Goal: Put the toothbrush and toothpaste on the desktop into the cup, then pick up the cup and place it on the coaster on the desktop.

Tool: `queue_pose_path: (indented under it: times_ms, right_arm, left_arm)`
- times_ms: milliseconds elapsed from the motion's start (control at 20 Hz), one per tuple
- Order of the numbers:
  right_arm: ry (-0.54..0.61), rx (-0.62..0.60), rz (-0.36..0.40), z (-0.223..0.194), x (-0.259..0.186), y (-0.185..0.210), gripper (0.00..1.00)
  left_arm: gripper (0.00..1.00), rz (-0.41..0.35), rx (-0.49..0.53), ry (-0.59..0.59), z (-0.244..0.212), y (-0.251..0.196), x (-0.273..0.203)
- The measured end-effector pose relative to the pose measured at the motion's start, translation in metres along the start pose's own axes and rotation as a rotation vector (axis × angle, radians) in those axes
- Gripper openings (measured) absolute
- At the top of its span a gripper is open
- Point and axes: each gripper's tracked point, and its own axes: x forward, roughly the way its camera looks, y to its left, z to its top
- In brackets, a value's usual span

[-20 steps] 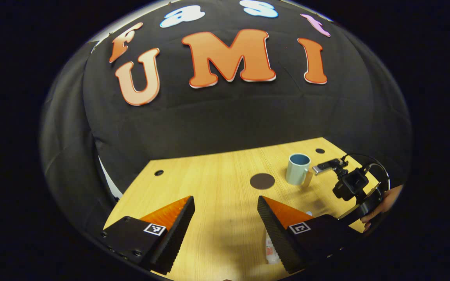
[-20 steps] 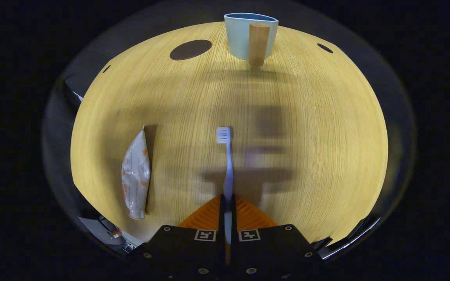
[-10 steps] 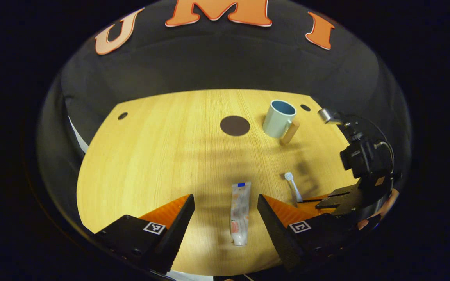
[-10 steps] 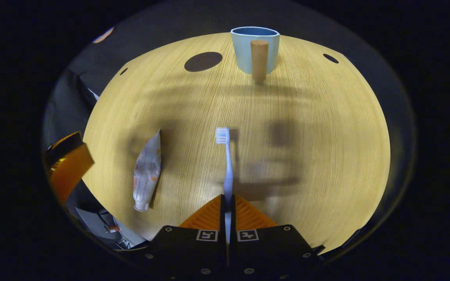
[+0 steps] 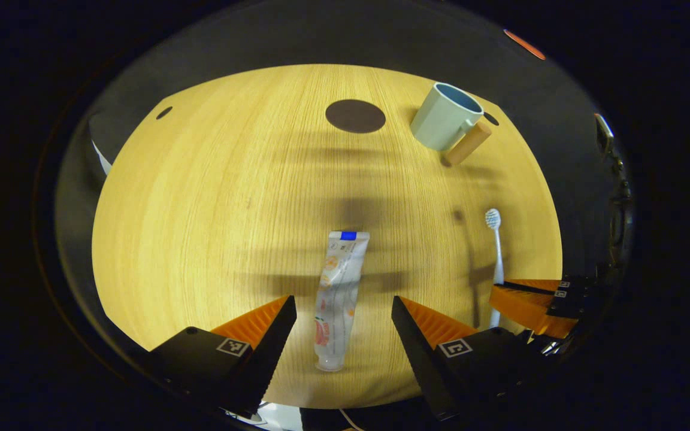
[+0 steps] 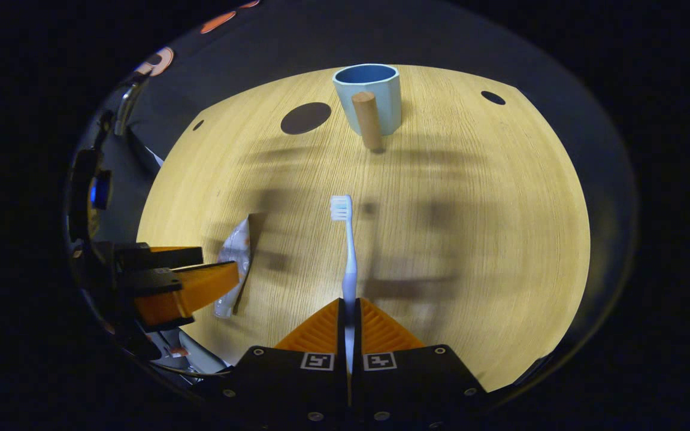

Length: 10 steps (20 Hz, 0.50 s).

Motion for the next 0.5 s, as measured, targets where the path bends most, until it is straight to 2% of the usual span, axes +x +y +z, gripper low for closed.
queue_pose_path:
  times_ms: [300,400,500]
  right_arm:
    - [-0.032,0.089,-0.025,0.005,-0.008,-0.011,0.04]
    - [-0.036,0.121,-0.035,0.006,-0.008,-0.014,0.04]
    - [-0.039,0.141,-0.045,0.006,-0.01,-0.018,0.04]
  left_arm:
    - [0.98,0.027,-0.012,0.098,0.025,0.02,0.045]
    - [0.93,0.059,0.009,0.105,0.044,0.034,0.055]
    - [0.75,0.08,0.046,0.091,0.073,0.051,0.065]
